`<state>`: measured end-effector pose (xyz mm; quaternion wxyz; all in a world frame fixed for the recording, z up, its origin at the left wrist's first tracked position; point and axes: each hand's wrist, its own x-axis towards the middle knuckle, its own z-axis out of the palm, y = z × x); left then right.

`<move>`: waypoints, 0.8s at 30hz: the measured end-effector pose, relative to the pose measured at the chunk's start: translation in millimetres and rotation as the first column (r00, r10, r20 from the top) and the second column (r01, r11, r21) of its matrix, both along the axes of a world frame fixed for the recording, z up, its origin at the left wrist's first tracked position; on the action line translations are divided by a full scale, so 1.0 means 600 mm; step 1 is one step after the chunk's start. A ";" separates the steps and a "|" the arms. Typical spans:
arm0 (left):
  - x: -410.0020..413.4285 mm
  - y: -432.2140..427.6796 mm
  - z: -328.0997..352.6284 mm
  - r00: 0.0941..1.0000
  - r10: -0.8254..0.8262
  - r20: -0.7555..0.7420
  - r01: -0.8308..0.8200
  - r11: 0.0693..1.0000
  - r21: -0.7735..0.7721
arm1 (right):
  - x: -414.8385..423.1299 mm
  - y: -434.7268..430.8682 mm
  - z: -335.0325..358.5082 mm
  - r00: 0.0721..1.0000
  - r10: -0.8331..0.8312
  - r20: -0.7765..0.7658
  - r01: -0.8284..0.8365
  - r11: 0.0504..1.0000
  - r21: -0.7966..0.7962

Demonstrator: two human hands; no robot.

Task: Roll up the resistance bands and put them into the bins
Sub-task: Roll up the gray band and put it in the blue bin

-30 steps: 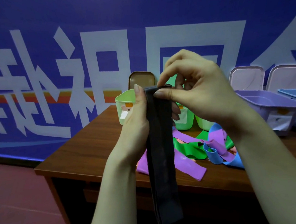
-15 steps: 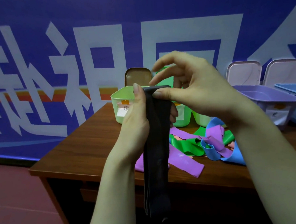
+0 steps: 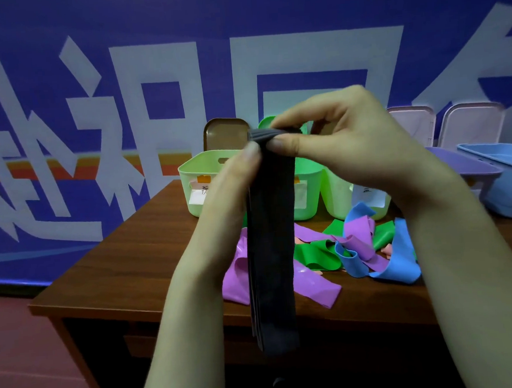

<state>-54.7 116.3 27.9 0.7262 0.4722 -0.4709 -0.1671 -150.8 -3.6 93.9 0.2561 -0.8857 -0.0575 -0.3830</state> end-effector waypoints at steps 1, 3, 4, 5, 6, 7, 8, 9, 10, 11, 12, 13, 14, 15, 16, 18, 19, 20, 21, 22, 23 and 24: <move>0.001 0.001 -0.002 0.999 0.033 0.037 -0.033 0.999 -0.005 | -0.002 -0.004 0.002 0.999 -0.023 0.025 0.024 0.999 -0.023; 0.003 -0.002 -0.003 0.989 0.115 0.098 -0.116 0.993 0.008 | -0.003 -0.012 0.004 0.997 -0.080 0.023 0.080 0.997 -0.020; 0.003 -0.004 -0.003 0.985 0.130 0.115 -0.132 0.991 0.006 | -0.003 -0.015 0.004 0.996 -0.093 0.020 0.093 0.996 -0.009; 0.004 -0.005 -0.003 0.982 0.133 0.137 -0.135 0.991 0.007 | -0.003 -0.018 0.003 0.995 -0.100 0.021 0.100 0.995 -0.013; 0.001 -0.006 0.000 0.981 0.134 0.142 -0.138 0.990 0.016 | -0.003 -0.020 0.000 0.994 -0.105 0.022 0.105 0.994 -0.007; 0.001 -0.007 0.002 0.979 0.140 0.147 -0.143 0.990 0.013 | -0.003 -0.022 -0.001 0.994 -0.107 0.027 0.107 0.994 -0.007; -0.002 -0.008 0.005 0.978 0.147 0.146 -0.150 0.989 0.004 | -0.001 -0.024 -0.004 0.994 -0.108 0.034 0.108 0.994 0.002; -0.003 -0.010 0.007 0.975 0.164 0.149 -0.165 0.986 -0.007 | -0.001 -0.024 -0.006 0.994 -0.101 0.039 0.101 0.995 0.018; -0.004 -0.011 0.009 0.974 0.174 0.145 -0.174 0.985 -0.017 | 0.001 -0.027 -0.009 0.996 -0.085 0.030 0.084 0.995 0.049; -0.004 -0.012 0.011 0.973 0.185 0.136 -0.183 0.983 -0.028 | 0.000 -0.029 -0.012 0.998 -0.065 0.006 0.064 0.994 0.089; -0.005 -0.013 0.012 0.974 0.188 0.124 -0.185 0.982 -0.036 | -0.002 -0.031 -0.014 0.999 -0.040 -0.028 0.043 0.991 0.125; -0.003 -0.014 0.012 0.975 0.190 0.116 -0.186 0.982 -0.043 | -0.006 -0.033 -0.017 0.998 0.002 -0.068 0.009 0.987 0.163; -0.003 -0.013 0.012 0.979 0.174 0.101 -0.170 0.984 -0.049 | -0.010 -0.036 -0.021 0.994 0.063 -0.093 -0.042 0.977 0.210; -0.002 -0.013 0.011 0.982 0.167 0.092 -0.163 0.985 -0.056 | -0.014 -0.037 -0.025 0.988 0.123 -0.099 -0.092 0.959 0.269; -0.002 -0.014 0.012 0.985 0.157 0.078 -0.152 0.986 -0.061 | -0.017 -0.038 -0.029 0.983 0.161 -0.086 -0.126 0.940 0.318; -0.001 -0.016 0.011 0.991 0.130 0.040 -0.127 0.989 -0.076 | -0.019 -0.038 -0.035 0.984 0.174 -0.043 -0.148 0.923 0.354; 0.001 -0.017 0.011 0.992 0.121 0.025 -0.119 0.990 -0.081 | -0.020 -0.038 -0.038 0.986 0.166 -0.022 -0.147 0.923 0.357; 0.002 -0.018 0.012 0.993 0.117 0.021 -0.115 0.990 -0.076 | -0.020 -0.039 -0.039 0.988 0.156 -0.003 -0.145 0.923 0.358; 0.004 -0.019 0.012 0.992 0.122 0.035 -0.119 0.990 -0.069 | -0.022 -0.040 -0.040 0.988 0.152 0.009 -0.145 0.920 0.364; 0.004 -0.019 0.015 0.990 0.127 0.059 -0.124 0.991 -0.057 | -0.023 -0.041 -0.039 0.989 0.150 0.020 -0.147 0.917 0.371; 0.006 -0.018 0.017 0.986 0.137 0.092 -0.133 0.990 -0.049 | -0.026 -0.042 -0.039 0.989 0.148 0.032 -0.149 0.914 0.378; 0.007 -0.018 0.021 0.981 0.146 0.124 -0.142 0.989 -0.046 | -0.027 -0.044 -0.039 0.988 0.150 0.047 -0.157 0.911 0.382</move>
